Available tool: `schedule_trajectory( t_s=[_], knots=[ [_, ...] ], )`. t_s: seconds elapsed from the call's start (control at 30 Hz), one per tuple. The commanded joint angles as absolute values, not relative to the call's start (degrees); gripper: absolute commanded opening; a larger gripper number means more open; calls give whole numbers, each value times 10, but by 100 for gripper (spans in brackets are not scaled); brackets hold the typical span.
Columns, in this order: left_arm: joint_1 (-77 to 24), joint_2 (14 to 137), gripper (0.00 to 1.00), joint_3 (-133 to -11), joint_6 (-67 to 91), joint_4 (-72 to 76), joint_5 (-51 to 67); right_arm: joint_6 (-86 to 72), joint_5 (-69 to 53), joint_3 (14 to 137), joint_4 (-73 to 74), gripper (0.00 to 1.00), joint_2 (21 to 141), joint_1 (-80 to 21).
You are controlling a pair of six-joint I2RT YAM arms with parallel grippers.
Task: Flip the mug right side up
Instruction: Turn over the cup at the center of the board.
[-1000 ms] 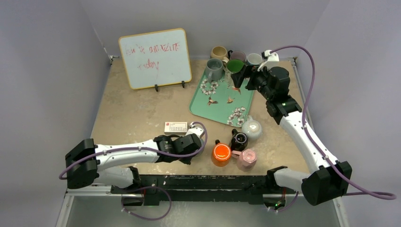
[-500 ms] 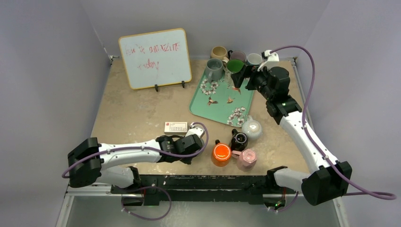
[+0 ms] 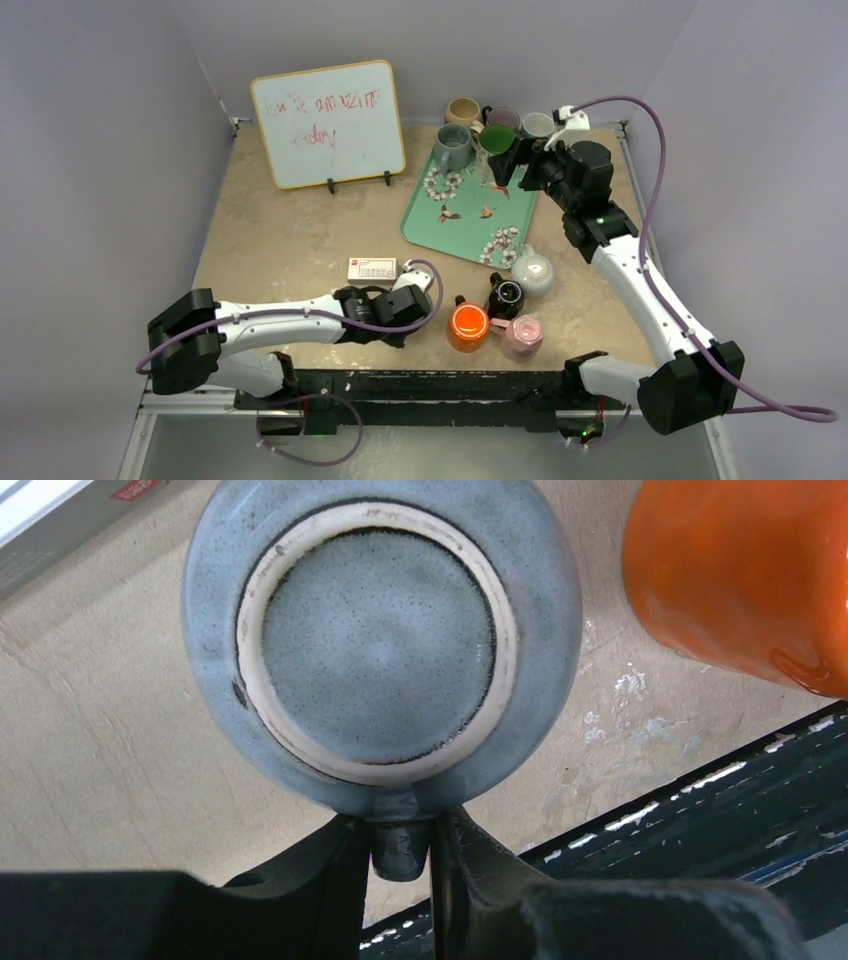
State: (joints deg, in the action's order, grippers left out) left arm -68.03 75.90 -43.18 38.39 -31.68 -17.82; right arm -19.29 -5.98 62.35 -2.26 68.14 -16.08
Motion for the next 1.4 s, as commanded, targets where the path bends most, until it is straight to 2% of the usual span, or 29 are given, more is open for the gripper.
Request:
schedule_trajectory(
  t_s=[0.0, 0.07, 0.1, 0.43, 0.7, 0.87, 1.07, 1.37],
  knots=[
    [-681, 757, 18, -435, 384, -303, -193, -188, -70, 640, -38, 98, 675, -159],
    [-681, 747, 4, -436, 382, -304, -194, -188, -73, 638, -41, 98, 676, -159],
    [-681, 741, 0, -437, 381, -303, -193, -188, -75, 638, -43, 98, 676, -159],
    [-673, 684, 0, -471, 361, -315, -226, -231, -107, 658, -39, 94, 691, -159],
    [-568, 624, 0, -483, 339, -264, -115, -280, -145, 660, -51, 90, 689, -160],
    [-540, 602, 0, -509, 340, -257, -123, -328, -181, 653, -68, 86, 688, -160],
    [-509, 556, 0, -504, 374, -155, -128, -451, -279, 609, -175, 81, 717, -179],
    [-440, 571, 0, -523, 414, -17, -121, -499, -337, 588, -222, 75, 719, -239]
  ],
)
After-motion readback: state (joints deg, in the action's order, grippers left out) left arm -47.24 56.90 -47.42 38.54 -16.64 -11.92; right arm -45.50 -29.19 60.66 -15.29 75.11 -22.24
